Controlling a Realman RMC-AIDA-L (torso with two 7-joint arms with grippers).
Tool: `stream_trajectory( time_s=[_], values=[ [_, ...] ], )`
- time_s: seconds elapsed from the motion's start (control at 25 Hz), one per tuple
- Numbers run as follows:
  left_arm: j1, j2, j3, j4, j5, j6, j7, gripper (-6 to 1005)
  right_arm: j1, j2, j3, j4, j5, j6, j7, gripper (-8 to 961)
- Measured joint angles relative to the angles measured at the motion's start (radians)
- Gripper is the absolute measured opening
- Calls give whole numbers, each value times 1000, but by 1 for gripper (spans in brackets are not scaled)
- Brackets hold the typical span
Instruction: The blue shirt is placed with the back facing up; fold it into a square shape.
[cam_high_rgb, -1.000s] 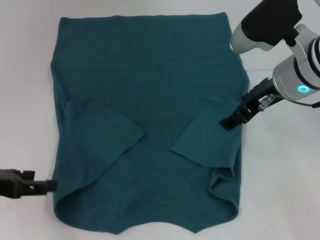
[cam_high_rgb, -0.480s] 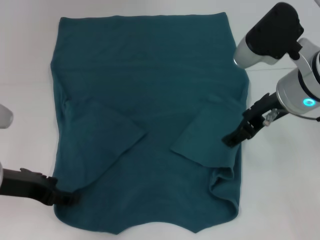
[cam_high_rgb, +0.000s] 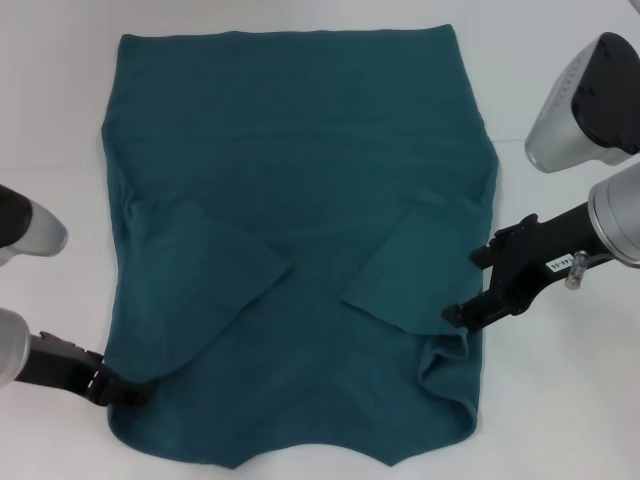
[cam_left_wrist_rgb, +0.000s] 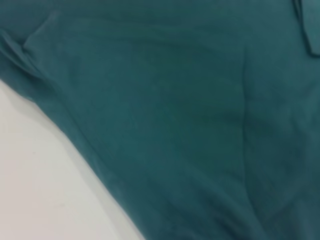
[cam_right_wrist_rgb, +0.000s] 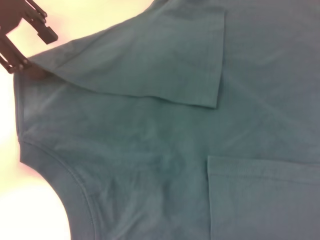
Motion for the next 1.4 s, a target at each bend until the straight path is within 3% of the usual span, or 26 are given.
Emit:
stream_trajectory(
  time_s=[0.44, 0.68, 0.92, 1.4],
  values=[
    [-17, -2, 138, -9, 95, -69, -107, 804, -22, 0, 9, 15, 16, 25, -14, 920],
    [-28, -2, 150, -44, 106, -100, -121, 803, -24, 1, 9, 20, 21, 25, -15, 920],
    [-28, 2, 98, -49, 109, -117, -131, 801, -32, 1, 12, 26, 33, 27, -17, 919],
    [-22, 3, 61, -59, 134, -127, -160, 326, -38, 2, 18, 26, 46, 19, 2, 917]
  ],
)
